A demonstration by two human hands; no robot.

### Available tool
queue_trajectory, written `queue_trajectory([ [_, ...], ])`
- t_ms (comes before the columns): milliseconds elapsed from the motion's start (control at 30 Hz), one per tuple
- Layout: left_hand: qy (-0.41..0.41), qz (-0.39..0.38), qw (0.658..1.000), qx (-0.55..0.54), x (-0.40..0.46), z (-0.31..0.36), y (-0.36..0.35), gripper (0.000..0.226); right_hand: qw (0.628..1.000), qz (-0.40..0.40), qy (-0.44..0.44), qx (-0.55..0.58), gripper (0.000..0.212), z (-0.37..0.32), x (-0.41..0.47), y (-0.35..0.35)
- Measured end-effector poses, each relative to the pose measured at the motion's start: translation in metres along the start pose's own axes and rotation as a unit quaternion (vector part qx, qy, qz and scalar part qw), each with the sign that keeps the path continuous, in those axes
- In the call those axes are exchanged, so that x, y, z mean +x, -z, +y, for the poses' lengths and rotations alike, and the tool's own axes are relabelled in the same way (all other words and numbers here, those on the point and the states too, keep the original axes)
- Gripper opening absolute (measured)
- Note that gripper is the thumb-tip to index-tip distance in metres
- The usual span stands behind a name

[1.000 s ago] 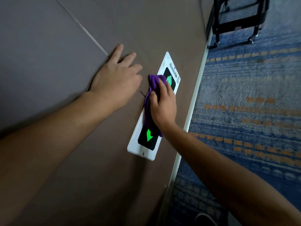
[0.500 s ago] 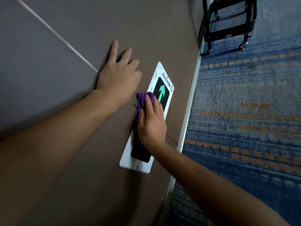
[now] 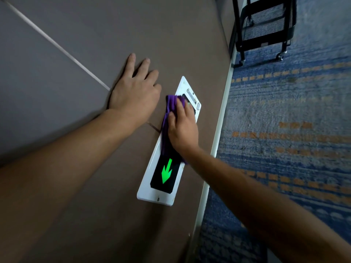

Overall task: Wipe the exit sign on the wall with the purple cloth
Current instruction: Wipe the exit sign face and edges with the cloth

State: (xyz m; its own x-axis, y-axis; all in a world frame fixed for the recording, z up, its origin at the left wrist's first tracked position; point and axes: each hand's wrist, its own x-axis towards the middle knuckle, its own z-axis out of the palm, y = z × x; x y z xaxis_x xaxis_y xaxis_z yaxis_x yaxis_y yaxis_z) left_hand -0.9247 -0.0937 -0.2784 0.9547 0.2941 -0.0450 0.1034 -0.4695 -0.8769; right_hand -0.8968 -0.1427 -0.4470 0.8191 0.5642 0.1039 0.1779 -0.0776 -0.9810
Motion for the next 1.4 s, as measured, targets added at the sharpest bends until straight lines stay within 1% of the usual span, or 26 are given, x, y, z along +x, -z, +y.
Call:
queue_trajectory([
  [100, -0.002, 0.012, 1.000, -0.011, 0.008, -0.002, -0.002, 0.043, 1.000, -0.020, 0.004, 0.013, 0.057, 0.005, -0.034, -0.010],
  [167, -0.005, 0.020, 1.000, -0.015, 0.014, -0.002, -0.005, 0.043, 1.000, -0.021, 0.005, 0.016, 0.057, 0.009, -0.030, -0.012],
  [333, -0.016, 0.017, 0.999, -0.025, 0.028, 0.001, -0.006, 0.044, 1.000, -0.015, 0.020, 0.011, 0.056, 0.013, 0.024, 0.000],
  [433, -0.017, 0.010, 0.999, -0.025, 0.035, 0.002, -0.007, 0.045, 1.000, 0.006, 0.019, 0.001, 0.055, 0.012, 0.061, 0.003],
  [600, -0.021, -0.002, 0.999, -0.026, 0.045, 0.004, -0.005, 0.042, 0.999, 0.037, -0.018, 0.004, 0.053, 0.013, 0.100, 0.005],
  [700, -0.011, -0.016, 0.999, -0.029, 0.049, 0.004, -0.003, 0.042, 0.999, 0.029, -0.033, 0.004, 0.048, 0.015, 0.113, 0.009],
  [767, -0.009, -0.021, 0.999, -0.035, 0.051, 0.006, -0.002, 0.042, 0.998, 0.024, -0.061, 0.012, 0.045, 0.016, 0.118, 0.010],
  [833, -0.006, -0.023, 0.999, -0.038, 0.051, 0.007, 0.000, 0.042, 0.997, 0.032, -0.072, 0.027, 0.043, 0.016, 0.117, 0.010],
  [967, -0.004, -0.028, 0.999, -0.032, 0.051, 0.007, 0.001, 0.041, 0.996, 0.060, -0.030, 0.050, 0.044, 0.019, 0.087, 0.002],
  [1067, 0.002, -0.023, 0.999, -0.037, 0.051, 0.007, 0.000, 0.040, 0.996, 0.061, 0.010, 0.065, 0.045, 0.024, 0.068, -0.007],
  [1200, 0.004, -0.010, 0.998, -0.058, 0.052, 0.006, -0.005, 0.039, 0.995, 0.077, 0.039, 0.054, 0.043, 0.030, 0.078, -0.006],
  [1300, 0.011, -0.002, 0.998, -0.061, 0.052, 0.007, -0.009, 0.041, 0.997, 0.063, -0.007, 0.032, 0.044, 0.043, 0.100, 0.000],
  [1400, 0.008, -0.010, 0.998, -0.055, 0.054, 0.012, -0.012, 0.039, 0.997, 0.049, -0.052, -0.002, 0.042, 0.060, 0.107, 0.001],
])
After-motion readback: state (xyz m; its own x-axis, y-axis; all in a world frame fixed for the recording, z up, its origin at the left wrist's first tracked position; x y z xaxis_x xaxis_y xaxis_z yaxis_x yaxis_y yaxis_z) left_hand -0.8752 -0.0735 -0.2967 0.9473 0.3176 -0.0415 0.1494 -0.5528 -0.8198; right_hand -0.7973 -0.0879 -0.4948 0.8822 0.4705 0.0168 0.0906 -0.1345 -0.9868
